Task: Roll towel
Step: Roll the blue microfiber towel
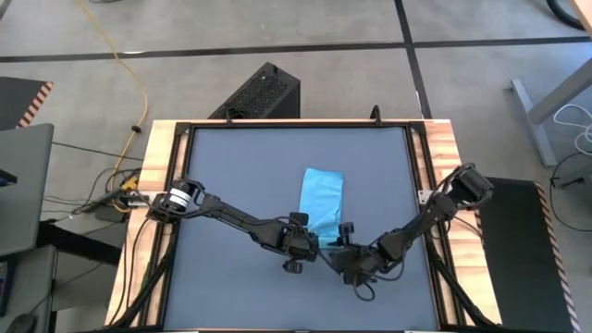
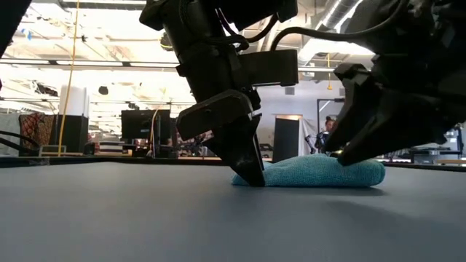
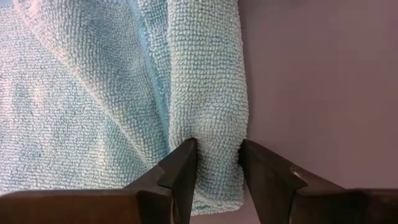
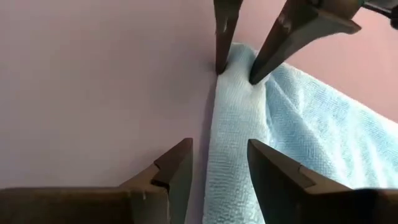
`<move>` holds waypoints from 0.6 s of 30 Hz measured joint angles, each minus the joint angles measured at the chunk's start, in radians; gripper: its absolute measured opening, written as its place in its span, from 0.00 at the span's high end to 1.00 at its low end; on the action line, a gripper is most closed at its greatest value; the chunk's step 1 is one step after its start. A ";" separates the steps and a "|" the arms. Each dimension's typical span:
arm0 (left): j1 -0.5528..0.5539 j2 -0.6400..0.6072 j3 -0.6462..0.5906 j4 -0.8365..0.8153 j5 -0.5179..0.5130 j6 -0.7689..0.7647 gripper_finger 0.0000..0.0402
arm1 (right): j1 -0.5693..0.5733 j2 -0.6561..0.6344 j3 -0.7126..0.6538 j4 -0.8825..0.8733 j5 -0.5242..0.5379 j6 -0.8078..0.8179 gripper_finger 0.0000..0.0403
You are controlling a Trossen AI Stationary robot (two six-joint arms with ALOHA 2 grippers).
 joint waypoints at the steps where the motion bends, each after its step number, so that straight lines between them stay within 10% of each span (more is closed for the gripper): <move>1: 0.000 0.000 0.000 0.000 0.001 0.001 0.69 | -0.006 0.000 0.000 -0.004 -0.001 0.002 0.56; 18: 0.000 0.000 0.001 -0.011 0.002 -0.014 0.69 | -0.077 0.078 0.003 -0.045 -0.018 0.019 0.56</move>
